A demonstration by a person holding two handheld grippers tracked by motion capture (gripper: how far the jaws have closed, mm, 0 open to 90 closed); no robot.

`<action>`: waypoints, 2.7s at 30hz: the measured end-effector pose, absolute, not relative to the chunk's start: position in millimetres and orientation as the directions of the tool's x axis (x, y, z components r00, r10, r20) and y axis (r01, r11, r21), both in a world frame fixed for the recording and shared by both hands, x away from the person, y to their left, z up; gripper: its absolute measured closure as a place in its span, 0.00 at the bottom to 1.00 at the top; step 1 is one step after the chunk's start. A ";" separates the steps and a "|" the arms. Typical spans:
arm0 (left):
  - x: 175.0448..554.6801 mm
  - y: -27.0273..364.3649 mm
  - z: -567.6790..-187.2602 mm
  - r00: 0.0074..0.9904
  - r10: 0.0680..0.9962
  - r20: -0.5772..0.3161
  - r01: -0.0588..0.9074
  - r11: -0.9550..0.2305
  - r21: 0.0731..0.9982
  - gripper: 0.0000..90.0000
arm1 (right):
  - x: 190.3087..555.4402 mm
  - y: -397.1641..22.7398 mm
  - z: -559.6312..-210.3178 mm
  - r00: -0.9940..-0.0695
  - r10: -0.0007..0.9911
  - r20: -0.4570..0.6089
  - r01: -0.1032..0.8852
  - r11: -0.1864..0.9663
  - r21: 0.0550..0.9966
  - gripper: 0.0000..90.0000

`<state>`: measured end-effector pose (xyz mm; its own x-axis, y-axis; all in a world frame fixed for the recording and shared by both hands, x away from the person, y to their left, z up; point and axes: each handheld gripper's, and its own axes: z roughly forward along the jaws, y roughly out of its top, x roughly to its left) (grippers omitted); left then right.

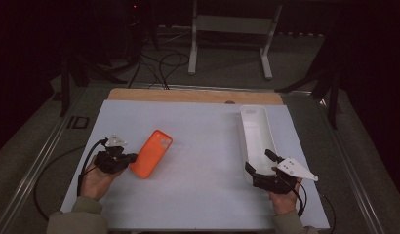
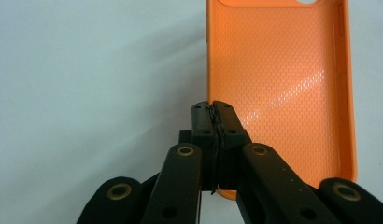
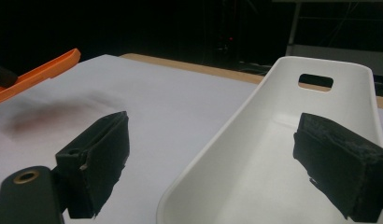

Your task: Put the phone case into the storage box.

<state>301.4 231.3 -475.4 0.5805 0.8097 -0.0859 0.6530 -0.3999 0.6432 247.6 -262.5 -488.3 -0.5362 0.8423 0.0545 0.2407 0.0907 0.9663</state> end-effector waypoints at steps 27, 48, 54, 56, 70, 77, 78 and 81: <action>291.5 216.3 -466.2 0.571 0.821 -0.013 0.564 -0.381 0.732 1.00 | 249.4 -261.4 -487.3 -0.534 0.842 0.071 0.265 0.087 0.960 0.12; 277.6 202.0 -461.3 0.589 0.807 0.039 0.473 -0.384 0.793 1.00 | 248.0 -262.3 -480.0 -0.563 0.819 0.108 0.285 0.070 0.956 0.10; 274.7 197.3 -457.6 0.592 0.804 0.060 0.439 -0.384 0.812 1.00 | 248.8 -261.5 -480.2 -0.564 0.818 0.111 0.298 0.077 0.951 0.09; 274.3 196.1 -457.2 0.595 0.801 0.062 0.433 -0.385 0.815 1.00 | 248.9 -260.2 -479.9 -0.565 0.817 0.114 0.303 0.077 0.950 0.09; 271.0 188.6 -452.8 0.590 0.801 0.104 0.390 -0.395 0.832 1.00 | 254.4 -257.7 -476.0 -0.578 0.809 0.103 0.311 0.102 0.945 0.09; 271.7 187.4 -446.9 0.598 0.794 0.110 0.375 -0.399 0.837 1.00 | 255.8 -256.0 -469.7 -0.589 0.803 0.090 0.308 0.120 0.944 0.09; 271.0 185.8 -443.9 0.603 0.788 0.122 0.362 -0.407 0.839 1.00 | 257.4 -256.0 -467.8 -0.592 0.802 0.085 0.308 0.127 0.943 0.09; 270.8 181.3 -439.5 0.613 0.778 0.141 0.347 -0.425 0.836 1.00 | 260.2 -255.1 -463.8 -0.600 0.795 0.094 0.312 0.124 0.942 0.09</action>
<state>270.8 181.3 -439.5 0.6129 0.7775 0.1408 0.3466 -0.4247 0.8363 260.2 -255.1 -463.8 -0.5995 0.7948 0.0939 0.3115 0.1237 0.9422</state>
